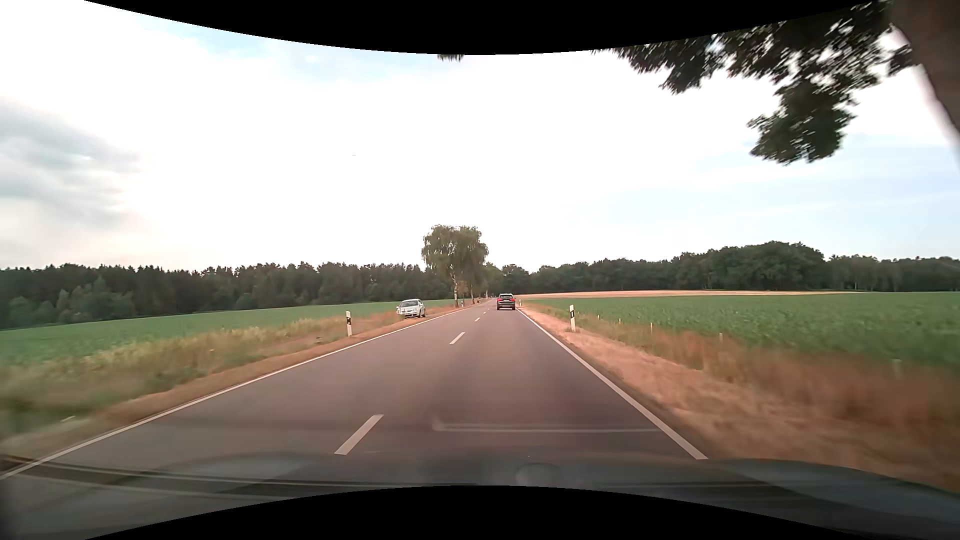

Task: Follow the waypoints while adhering to traffic rules and regulations

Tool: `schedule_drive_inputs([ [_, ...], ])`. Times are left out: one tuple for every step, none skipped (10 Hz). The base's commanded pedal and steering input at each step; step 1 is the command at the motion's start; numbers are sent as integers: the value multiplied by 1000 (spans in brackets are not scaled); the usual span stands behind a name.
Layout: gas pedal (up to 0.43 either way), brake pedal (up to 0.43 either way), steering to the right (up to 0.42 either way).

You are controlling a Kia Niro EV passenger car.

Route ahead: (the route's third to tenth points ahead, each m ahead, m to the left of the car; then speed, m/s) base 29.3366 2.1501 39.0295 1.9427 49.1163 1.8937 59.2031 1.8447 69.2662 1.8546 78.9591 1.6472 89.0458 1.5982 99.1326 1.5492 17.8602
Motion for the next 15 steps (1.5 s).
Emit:
schedule_drive_inputs([
  [220, 0, -3],
  [220, 0, -3],
  [220, 0, -3],
  [220, 0, -3],
  [220, 0, -3],
  [220, 0, -3],
  [209, 0, -3],
  [209, 0, -3],
  [189, 0, -3],
  [118, 0, -3],
  [98, 0, -3],
  [79, 0, -3],
  [67, 0, -3],
  [67, 0, -3],
  [67, 0, -3],
])
